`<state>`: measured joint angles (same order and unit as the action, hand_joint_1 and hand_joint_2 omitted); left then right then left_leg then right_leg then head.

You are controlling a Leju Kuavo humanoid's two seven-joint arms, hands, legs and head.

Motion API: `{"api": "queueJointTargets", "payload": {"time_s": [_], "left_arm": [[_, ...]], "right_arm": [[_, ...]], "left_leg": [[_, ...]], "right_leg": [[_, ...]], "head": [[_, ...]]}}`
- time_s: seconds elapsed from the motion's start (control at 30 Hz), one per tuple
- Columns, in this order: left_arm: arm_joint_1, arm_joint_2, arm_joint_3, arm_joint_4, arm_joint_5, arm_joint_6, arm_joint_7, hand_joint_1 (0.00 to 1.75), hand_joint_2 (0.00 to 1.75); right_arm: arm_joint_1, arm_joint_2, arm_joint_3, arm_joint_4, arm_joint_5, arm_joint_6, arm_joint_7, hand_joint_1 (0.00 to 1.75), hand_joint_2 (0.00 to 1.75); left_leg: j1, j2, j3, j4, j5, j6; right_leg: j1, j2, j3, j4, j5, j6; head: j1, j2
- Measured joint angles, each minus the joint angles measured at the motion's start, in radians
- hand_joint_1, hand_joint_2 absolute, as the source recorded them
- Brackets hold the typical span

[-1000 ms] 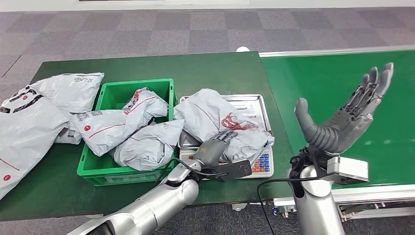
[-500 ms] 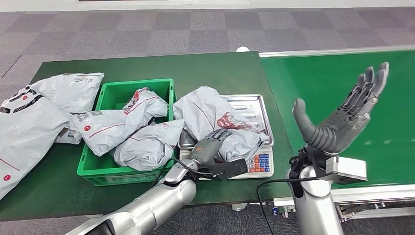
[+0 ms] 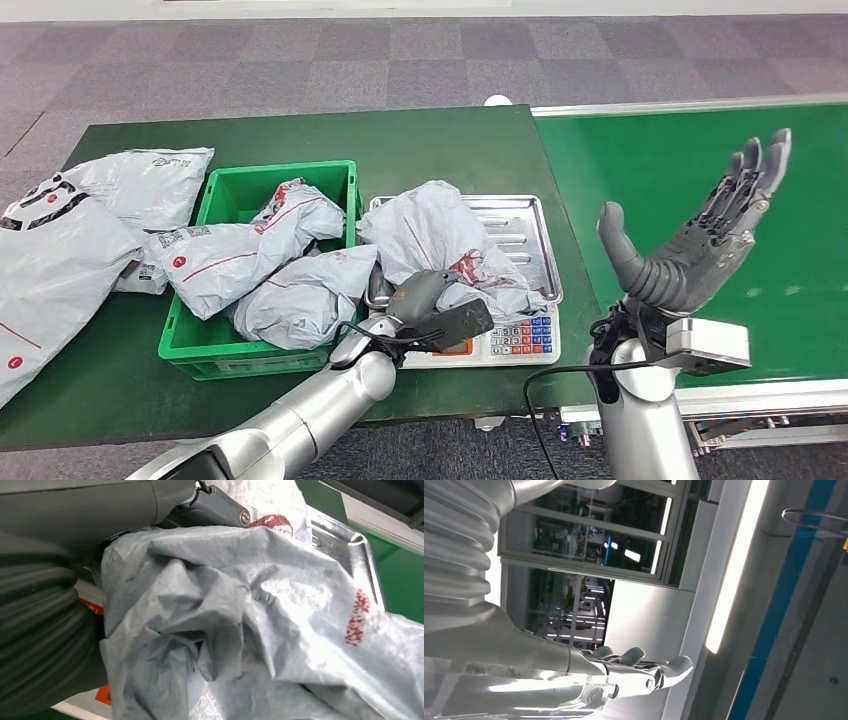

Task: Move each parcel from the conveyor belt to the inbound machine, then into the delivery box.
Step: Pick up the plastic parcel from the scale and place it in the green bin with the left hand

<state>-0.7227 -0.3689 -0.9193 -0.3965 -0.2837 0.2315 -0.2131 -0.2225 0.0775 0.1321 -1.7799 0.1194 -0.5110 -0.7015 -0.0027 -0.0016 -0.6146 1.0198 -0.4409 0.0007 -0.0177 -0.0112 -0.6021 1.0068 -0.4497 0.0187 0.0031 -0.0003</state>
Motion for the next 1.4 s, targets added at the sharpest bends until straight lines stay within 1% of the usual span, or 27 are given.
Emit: {"api": "queueJointTargets", "payload": {"time_s": [0.13,0.2,0.23,0.33,0.37,0.4,0.43,0.5,0.6,0.8,0.87,0.97,1.03,1.17,1.23,1.3,1.4], "left_arm": [[0.004,0.0,0.009,-0.007,0.012,-0.007,-0.02,1.75,1.75],[0.013,0.0,0.018,-0.014,0.044,0.023,-0.069,1.75,1.75],[0.024,0.0,0.029,-0.022,0.072,0.064,-0.121,1.75,1.75],[0.071,0.002,0.098,-0.077,0.175,0.238,-0.355,1.75,1.75],[0.087,0.005,0.13,-0.112,0.194,0.285,-0.416,1.75,1.75],[0.099,0.008,0.161,-0.149,0.202,0.318,-0.455,1.75,1.75],[0.11,0.013,0.188,-0.185,0.203,0.338,-0.473,1.75,1.75],[0.125,0.02,0.227,-0.24,0.203,0.351,-0.482,1.75,1.75],[0.145,0.028,0.258,-0.293,0.203,0.355,-0.485,1.75,1.75],[0.172,0.035,0.279,-0.368,0.204,0.38,-0.486,1.75,1.75],[0.192,0.042,0.29,-0.42,0.209,0.406,-0.486,1.75,1.75],[0.24,0.064,0.318,-0.562,0.201,0.453,-0.486,1.75,1.75],[0.281,0.073,0.357,-0.686,0.157,0.464,-0.487,1.75,1.75],[0.366,0.074,0.471,-0.965,-0.054,0.469,-0.488,1.75,1.75],[0.392,0.072,0.526,-1.074,-0.15,0.47,-0.488,1.75,1.75],[0.412,0.07,0.569,-1.152,-0.194,0.47,-0.487,1.75,1.75],[0.432,0.069,0.604,-1.227,-0.202,0.47,-0.487,1.75,1.75]], "right_arm": [[0.0,0.001,-0.001,0.002,0.0,-0.001,0.0,0.0,1.75],[0.0,0.001,-0.001,0.002,-0.001,-0.005,0.0,0.0,1.75],[0.001,0.001,-0.001,0.002,-0.002,-0.007,0.0,0.0,1.75],[0.004,0.003,-0.001,0.002,-0.006,-0.015,0.0,0.0,1.75],[0.005,0.004,-0.001,0.002,-0.008,-0.018,0.0,0.0,1.75],[0.006,0.005,-0.001,0.002,-0.01,-0.02,0.0,0.0,1.75],[0.007,0.005,-0.001,0.002,-0.011,-0.022,0.0,0.0,1.75],[0.008,0.006,-0.001,0.002,-0.012,-0.023,0.0,0.0,1.75],[0.008,0.007,-0.001,0.002,-0.012,-0.023,0.0,0.0,1.75],[0.008,0.008,-0.001,0.002,-0.015,-0.027,0.0,0.0,1.75],[0.009,0.008,-0.001,0.002,-0.018,-0.036,0.0,0.0,1.75],[0.015,0.006,-0.001,0.002,-0.027,-0.051,0.0,0.0,1.75],[0.021,0.004,-0.001,0.002,-0.029,-0.059,0.0,0.0,1.75],[0.041,-0.005,-0.001,0.001,-0.033,-0.062,0.0,0.0,1.75],[0.05,-0.009,-0.001,0.0,-0.033,-0.062,0.0,0.0,1.75],[0.054,-0.011,-0.001,0.0,-0.032,-0.062,0.0,0.0,1.75],[0.059,-0.012,-0.001,-0.001,-0.032,-0.062,0.0,0.0,1.75]], "left_leg": [[0.0,0.0,0.0,0.0,0.0,0.0],[0.0,0.0,0.0,0.0,0.0,0.0],[0.0,0.0,0.0,0.0,0.0,0.0],[0.0,0.0,-0.001,0.0,0.0,0.0],[0.0,0.0,-0.002,0.0,0.0,0.0],[0.0,0.0,-0.002,0.0,0.0,0.0],[0.0,0.0,-0.002,0.0,0.0,0.0],[0.0,0.0,-0.002,0.0,0.0,0.0],[0.0,0.0,-0.002,0.0,0.0,0.0],[0.0,0.0,-0.002,0.0,0.0,0.0],[0.0,0.0,-0.002,0.0,0.0,0.0],[0.0,0.001,-0.002,0.0,0.0,0.0],[0.0,0.001,-0.002,0.0,-0.001,-0.001],[0.001,0.002,-0.002,0.0,-0.001,-0.001],[0.001,0.002,-0.002,-0.001,-0.001,-0.001],[0.001,0.002,-0.001,-0.001,-0.001,-0.001],[0.001,0.002,-0.001,-0.001,-0.001,-0.001]], "right_leg": [[0.0,0.0,0.0,0.0,0.0,0.0],[0.0,0.0,0.0,0.0,0.0,0.0],[0.0,0.0,0.0,0.0,-0.001,0.0],[0.0,0.0,-0.001,0.0,-0.001,0.0],[0.0,0.0,-0.002,0.0,-0.001,0.0],[0.0,0.0,-0.002,0.0,-0.001,0.0],[0.0,0.0,-0.002,0.0,-0.001,0.0],[0.0,0.0,-0.002,0.0,-0.001,0.0],[0.0,0.0,-0.002,0.0,-0.001,0.0],[0.0,0.0,-0.001,0.0,-0.001,0.0],[0.0,0.0,-0.002,0.0,-0.001,0.0],[0.0,0.001,-0.002,0.0,-0.001,0.0],[0.0,0.001,-0.002,0.0,-0.001,0.0],[0.001,0.002,-0.003,0.0,-0.001,-0.001],[0.001,0.002,-0.003,0.0,-0.002,-0.001],[0.001,0.002,-0.003,0.0,-0.002,-0.001],[0.001,0.001,-0.003,0.0,-0.002,-0.001]], "head": [[0.0,0.0],[0.0,0.0],[0.0,0.0],[0.0,0.0],[0.0,0.0],[0.0,0.0],[0.0,0.0],[0.0,0.0],[0.0,0.0],[0.0,0.0],[0.0,0.0],[0.0,0.0],[0.0,0.0],[0.0,0.0],[0.0,0.0],[0.0,0.0],[0.0,0.0]]}}
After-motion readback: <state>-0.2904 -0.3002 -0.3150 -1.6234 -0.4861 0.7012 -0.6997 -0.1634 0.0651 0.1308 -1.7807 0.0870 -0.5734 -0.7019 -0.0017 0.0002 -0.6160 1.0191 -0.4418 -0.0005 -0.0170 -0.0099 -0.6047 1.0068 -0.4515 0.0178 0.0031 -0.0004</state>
